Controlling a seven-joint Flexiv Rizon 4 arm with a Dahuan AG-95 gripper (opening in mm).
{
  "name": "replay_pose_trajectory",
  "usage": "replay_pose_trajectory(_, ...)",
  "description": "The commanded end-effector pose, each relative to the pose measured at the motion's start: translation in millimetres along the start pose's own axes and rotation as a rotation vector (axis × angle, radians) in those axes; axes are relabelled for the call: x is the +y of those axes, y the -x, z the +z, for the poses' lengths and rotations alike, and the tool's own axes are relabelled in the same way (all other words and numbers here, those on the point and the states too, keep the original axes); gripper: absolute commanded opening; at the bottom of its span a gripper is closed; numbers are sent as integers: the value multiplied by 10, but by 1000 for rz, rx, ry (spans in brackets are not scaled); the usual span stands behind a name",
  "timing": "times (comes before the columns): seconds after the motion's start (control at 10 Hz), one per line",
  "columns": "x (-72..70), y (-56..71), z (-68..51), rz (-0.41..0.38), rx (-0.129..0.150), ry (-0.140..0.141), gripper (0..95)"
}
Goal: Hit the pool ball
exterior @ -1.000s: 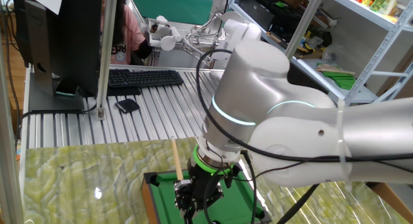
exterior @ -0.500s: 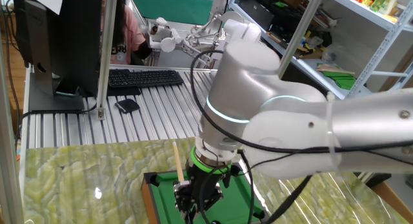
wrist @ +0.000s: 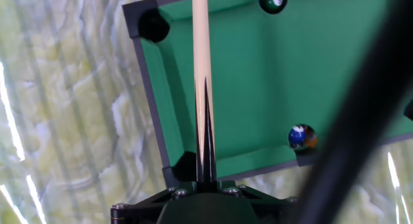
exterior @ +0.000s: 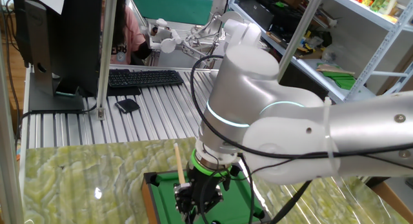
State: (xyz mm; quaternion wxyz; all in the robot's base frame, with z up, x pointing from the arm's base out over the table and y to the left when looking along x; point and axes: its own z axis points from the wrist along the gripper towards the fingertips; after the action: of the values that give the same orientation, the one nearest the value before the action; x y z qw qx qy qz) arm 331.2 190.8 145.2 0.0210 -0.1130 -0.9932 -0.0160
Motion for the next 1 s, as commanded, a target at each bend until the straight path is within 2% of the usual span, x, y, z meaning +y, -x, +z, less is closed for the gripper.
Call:
replay_pose_trajectory(0.1,13,16,27,0,2,-1,0)
replay_pose_trajectory(0.6,4,23,34,-4,-6,-2,0)
replay_pose_trajectory(0.7,4,23,34,-3,-7,-2,190)
replay_pose_trajectory(1.0,4,23,34,-1,-8,-3,190)
